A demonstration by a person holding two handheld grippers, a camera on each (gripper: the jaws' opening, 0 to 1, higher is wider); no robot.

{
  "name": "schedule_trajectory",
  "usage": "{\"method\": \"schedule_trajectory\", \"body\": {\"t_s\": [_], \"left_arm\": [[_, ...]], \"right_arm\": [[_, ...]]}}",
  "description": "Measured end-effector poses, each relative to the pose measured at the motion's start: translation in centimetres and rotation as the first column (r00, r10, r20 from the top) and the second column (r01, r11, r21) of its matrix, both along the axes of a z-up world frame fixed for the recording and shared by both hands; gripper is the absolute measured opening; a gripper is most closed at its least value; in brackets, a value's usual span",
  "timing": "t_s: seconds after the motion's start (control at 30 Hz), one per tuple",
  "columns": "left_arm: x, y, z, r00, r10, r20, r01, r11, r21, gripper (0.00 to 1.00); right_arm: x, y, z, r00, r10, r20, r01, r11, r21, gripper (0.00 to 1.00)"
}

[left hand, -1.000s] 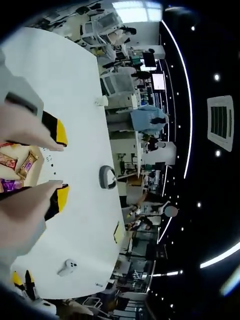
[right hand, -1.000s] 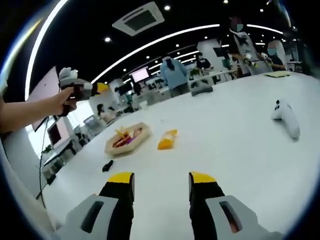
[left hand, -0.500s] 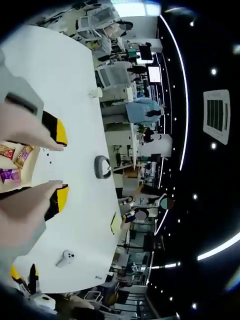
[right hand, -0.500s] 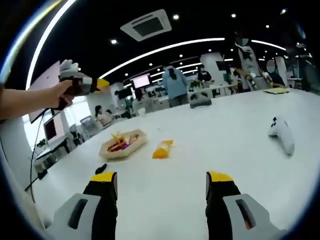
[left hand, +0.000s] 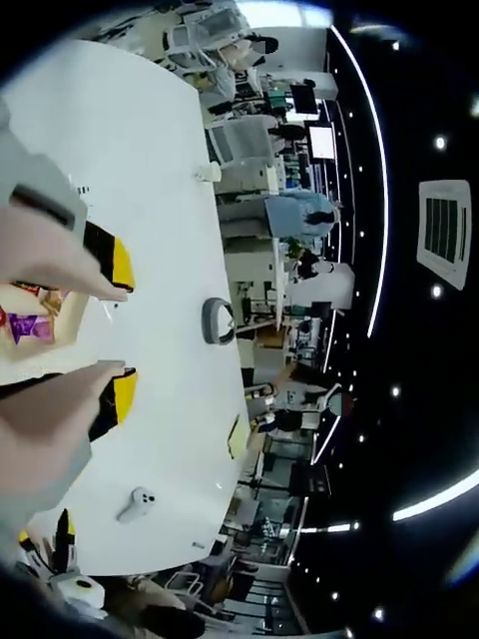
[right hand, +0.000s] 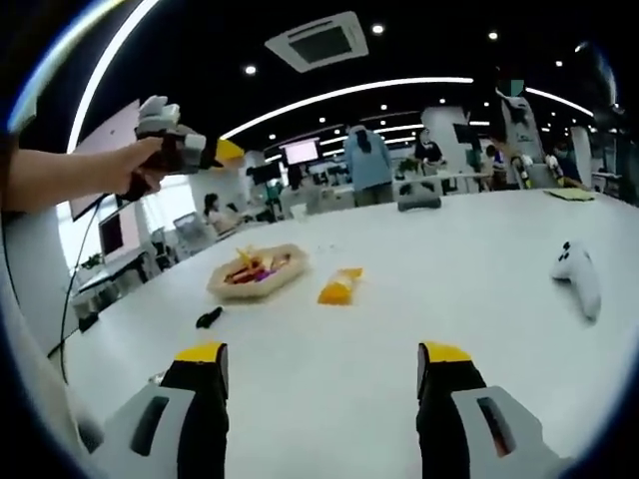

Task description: Place the target food into the container with the food tongs after gripping and lifting it, then release it inside without dropping or visibly crushing the food.

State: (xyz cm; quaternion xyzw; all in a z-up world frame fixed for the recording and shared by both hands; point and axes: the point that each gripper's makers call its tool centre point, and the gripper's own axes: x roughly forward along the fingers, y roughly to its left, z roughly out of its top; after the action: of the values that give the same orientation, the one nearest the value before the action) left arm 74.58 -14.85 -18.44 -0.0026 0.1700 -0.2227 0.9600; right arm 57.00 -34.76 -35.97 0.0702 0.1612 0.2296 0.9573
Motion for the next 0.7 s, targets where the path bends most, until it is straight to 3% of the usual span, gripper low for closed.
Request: {"method": "schedule_trajectory", "body": {"t_s": [0.2,0.3,0.37,0.43,0.7], "left_arm": [[-0.3,-0.4,-0.5,1.000,-0.012,-0.019,0.012,1.000,0.001,0.29],[-0.3,-0.8,-0.7,1.000,-0.017,-0.021,0.017,1.000,0.002,0.29],[-0.2,-1.0,-0.8,0.999,-0.026,-0.022,0.026,1.000,0.007,0.29],[-0.2,-1.0,-0.8,0.999,-0.030,-0.025,0.030,1.000,0.007,0.29],[-0.5,-1.7,-1.3,0.998,-0.043,-0.034,0.044,0.999,0.007,0.29]], "right_arm": [[0.1,-0.7,-0.3,1.000,-0.020,0.004,0.020,1.000,0.013,0.81],[0.1,-0.6,-1.2,1.000,-0.002,0.014,0.003,0.998,-0.061,0.85],[-0.1,-0.3,-1.6,1.000,0.011,-0.011,-0.011,0.998,-0.057,0.86],[-0.1,-0.1,-0.9,1.000,0.021,0.020,-0.020,0.998,-0.052,0.87],[0.0,-0.9,-1.3,1.000,-0.012,0.010,0.012,1.000,-0.008,0.88]]}}
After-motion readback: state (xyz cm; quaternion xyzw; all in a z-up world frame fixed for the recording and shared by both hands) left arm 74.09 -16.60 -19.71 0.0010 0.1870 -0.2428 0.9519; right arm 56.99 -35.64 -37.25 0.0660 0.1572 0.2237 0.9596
